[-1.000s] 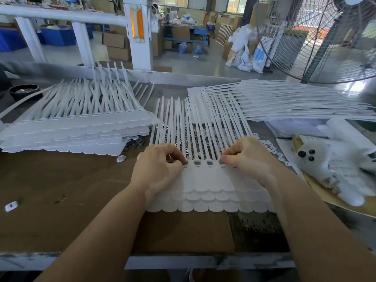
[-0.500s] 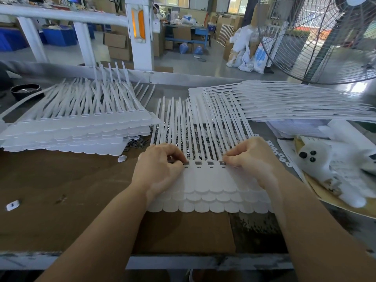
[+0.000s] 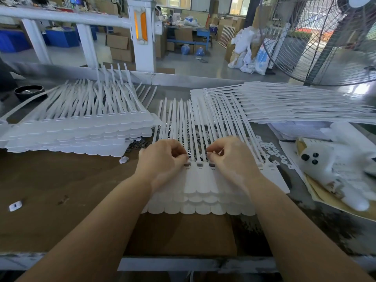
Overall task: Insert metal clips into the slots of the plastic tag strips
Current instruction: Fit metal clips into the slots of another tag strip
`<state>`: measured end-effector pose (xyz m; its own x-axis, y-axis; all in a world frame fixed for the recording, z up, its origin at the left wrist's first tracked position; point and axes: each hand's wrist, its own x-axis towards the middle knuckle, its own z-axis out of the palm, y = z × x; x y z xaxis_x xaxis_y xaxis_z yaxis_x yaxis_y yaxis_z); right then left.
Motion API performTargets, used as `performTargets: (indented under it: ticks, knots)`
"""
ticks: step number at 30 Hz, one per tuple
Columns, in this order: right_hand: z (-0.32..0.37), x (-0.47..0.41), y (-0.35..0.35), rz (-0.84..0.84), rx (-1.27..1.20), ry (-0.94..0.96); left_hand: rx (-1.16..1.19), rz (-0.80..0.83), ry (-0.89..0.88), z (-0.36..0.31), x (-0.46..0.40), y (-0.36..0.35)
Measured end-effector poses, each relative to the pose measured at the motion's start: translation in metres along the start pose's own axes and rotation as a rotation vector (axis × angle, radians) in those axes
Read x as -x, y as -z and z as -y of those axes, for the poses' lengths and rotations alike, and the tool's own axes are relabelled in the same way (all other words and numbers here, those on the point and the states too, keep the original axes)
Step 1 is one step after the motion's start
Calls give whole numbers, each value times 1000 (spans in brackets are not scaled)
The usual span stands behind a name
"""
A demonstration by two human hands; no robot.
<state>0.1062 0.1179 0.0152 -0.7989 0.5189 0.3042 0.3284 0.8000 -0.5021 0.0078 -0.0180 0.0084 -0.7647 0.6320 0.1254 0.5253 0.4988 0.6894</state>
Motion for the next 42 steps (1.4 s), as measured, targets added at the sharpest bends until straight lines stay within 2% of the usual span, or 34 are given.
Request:
performTargets:
  ticks: [6, 13, 35, 42]
  knots:
    - [-2, -3, -5, 42, 38, -23, -180, -4, -45, -2, -16, -1]
    - [-2, -3, -11, 28, 65, -35, -300, 60, 31, -4, -33, -5]
    - [-4, -2, -15, 48, 81, -6, -515, 67, 83, -6, -61, -19]
    - [-2, -2, -14, 54, 85, 2, -567, 129, 102, -10, -66, -22]
